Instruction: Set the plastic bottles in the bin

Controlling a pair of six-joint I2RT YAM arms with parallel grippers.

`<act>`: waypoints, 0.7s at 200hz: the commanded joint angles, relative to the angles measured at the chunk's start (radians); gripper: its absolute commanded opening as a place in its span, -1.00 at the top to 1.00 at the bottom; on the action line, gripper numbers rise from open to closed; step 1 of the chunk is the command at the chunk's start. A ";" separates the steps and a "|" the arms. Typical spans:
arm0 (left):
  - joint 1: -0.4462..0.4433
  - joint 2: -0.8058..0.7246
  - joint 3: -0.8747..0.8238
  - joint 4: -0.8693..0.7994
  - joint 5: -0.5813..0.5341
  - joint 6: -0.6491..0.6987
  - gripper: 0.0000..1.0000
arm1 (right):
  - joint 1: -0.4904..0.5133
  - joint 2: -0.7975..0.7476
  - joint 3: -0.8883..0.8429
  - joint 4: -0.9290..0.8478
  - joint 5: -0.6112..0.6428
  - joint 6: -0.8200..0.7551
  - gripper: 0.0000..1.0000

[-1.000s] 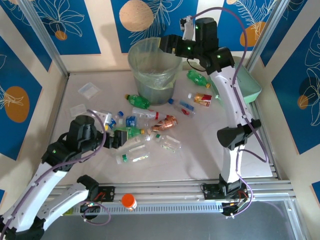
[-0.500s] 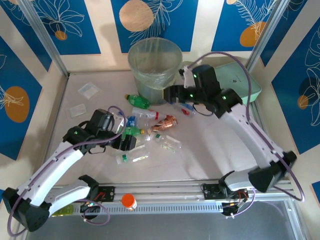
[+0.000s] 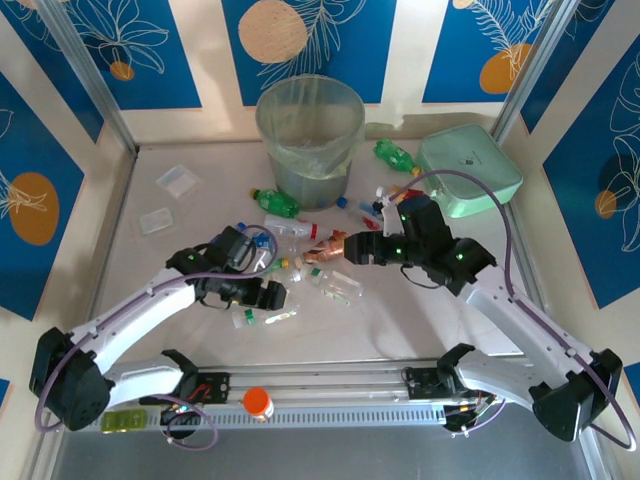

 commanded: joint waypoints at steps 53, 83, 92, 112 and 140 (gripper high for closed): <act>-0.076 0.101 -0.011 0.065 -0.055 -0.045 -0.87 | 0.006 -0.073 -0.051 0.019 0.003 0.008 -0.47; -0.102 0.144 -0.007 0.070 -0.086 -0.040 -0.88 | 0.007 -0.069 -0.050 0.020 -0.005 0.003 -0.47; -0.107 0.152 -0.011 0.074 -0.095 -0.042 -0.89 | 0.007 -0.066 -0.051 0.017 -0.005 0.001 -0.47; -0.119 0.160 -0.014 0.079 -0.104 -0.045 -0.89 | 0.007 -0.060 -0.057 0.013 -0.005 -0.002 -0.47; -0.135 0.174 -0.007 0.072 -0.107 -0.036 -0.89 | 0.007 -0.057 -0.067 0.024 -0.005 0.002 -0.46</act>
